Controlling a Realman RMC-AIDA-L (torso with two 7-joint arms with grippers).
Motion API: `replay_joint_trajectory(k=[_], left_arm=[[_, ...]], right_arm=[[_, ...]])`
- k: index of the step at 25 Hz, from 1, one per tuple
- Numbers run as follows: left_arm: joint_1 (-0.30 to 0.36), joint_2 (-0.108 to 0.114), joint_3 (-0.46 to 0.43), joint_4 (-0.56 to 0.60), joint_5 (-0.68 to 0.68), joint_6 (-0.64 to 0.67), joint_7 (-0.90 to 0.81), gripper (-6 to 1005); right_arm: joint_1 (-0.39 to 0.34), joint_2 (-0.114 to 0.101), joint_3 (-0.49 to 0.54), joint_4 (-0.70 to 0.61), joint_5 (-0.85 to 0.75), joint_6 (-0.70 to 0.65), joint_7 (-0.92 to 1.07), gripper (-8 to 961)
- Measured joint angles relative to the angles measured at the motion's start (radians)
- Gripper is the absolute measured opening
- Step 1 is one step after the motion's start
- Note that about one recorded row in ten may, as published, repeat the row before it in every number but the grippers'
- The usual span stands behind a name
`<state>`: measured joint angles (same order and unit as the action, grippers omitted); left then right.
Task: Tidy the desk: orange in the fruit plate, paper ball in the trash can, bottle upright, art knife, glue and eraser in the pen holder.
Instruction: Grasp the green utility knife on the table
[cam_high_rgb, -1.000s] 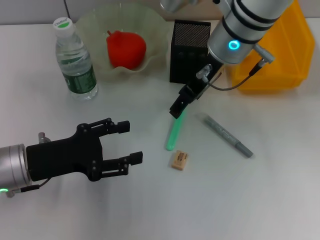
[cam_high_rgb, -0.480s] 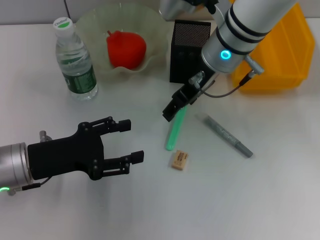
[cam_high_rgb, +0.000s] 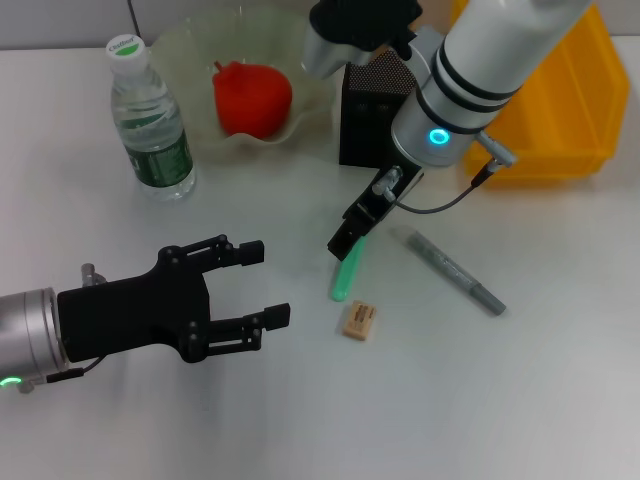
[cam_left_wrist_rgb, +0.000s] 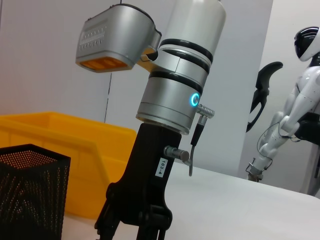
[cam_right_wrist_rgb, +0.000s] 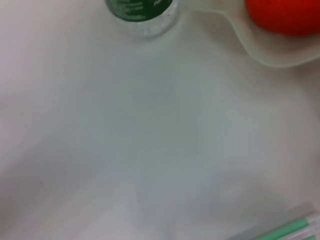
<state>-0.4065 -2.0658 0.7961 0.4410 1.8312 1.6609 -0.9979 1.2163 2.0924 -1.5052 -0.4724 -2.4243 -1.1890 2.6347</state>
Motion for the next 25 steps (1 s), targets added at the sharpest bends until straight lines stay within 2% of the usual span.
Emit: replay_joint_trajectory(k=[5, 11, 17, 25], left_arm=[[0.004, 0.000, -0.004, -0.001, -0.004, 0.000, 0.000, 799], [0.005, -0.002, -0.010, -0.014, -0.006, 0.001, -0.004, 798], [0.008, -0.001, -0.016, -0.030, -0.021, 0.000, -0.013, 798], [0.014, 0.000, -0.074, -0.064, -0.023, -0.001, -0.014, 798]], right_arm=[[-0.025, -0.002, -0.070, -0.088, 0.004, -0.004, -0.074, 742], [-0.069, -0.011, -0.034, -0.189, 0.004, -0.087, -0.363, 741], [-0.063, -0.011, -0.012, -0.197, -0.002, -0.153, -0.657, 739], [-0.045, -0.010, -0.015, -0.162, -0.006, -0.094, -0.893, 737]])
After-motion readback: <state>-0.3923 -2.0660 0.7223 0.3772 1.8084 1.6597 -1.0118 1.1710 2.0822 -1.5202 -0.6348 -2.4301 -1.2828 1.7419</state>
